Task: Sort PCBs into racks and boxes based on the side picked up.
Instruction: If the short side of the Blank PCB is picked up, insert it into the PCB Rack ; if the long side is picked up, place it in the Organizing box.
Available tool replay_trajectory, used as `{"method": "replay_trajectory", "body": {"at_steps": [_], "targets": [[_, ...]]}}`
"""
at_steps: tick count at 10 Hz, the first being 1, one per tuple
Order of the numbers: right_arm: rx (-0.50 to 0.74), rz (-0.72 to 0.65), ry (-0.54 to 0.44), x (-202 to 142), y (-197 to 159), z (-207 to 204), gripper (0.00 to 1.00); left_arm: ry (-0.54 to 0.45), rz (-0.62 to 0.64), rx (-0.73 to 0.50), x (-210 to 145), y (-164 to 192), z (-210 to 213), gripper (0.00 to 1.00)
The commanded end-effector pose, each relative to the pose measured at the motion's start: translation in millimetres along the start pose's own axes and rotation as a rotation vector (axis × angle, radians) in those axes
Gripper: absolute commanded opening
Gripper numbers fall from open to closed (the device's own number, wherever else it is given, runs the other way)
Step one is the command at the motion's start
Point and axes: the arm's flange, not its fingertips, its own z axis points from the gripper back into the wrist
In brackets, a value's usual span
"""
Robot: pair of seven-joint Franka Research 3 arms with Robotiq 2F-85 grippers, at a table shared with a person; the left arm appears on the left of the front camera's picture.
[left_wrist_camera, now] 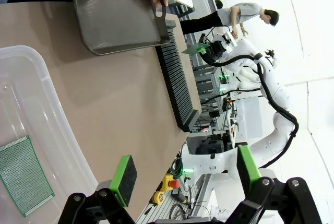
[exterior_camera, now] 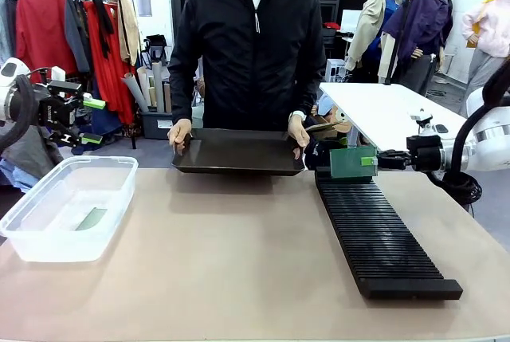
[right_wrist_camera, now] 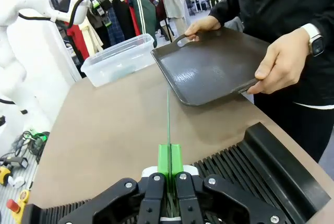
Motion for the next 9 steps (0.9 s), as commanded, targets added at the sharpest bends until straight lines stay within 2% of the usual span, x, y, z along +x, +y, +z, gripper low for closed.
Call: {"method": "replay_trajectory", "body": {"at_steps": [1,6,7,9], "targets": [[0.002,0.080,-0.002,-13,0,4,0.00,-0.004,0.005,0.007,-1,-2,1,1.00],[-0.002,0.183,-0.036,-38,0,7,0.00,-0.004,0.005,0.007,-1,-2,1,1.00],[-0.001,0.127,-0.014,-32,-6,7,0.00,-0.004,0.005,0.007,-1,-2,1,1.00],[-0.001,0.127,-0.014,-32,-6,7,0.00,-0.004,0.005,0.007,-1,-2,1,1.00]]}}
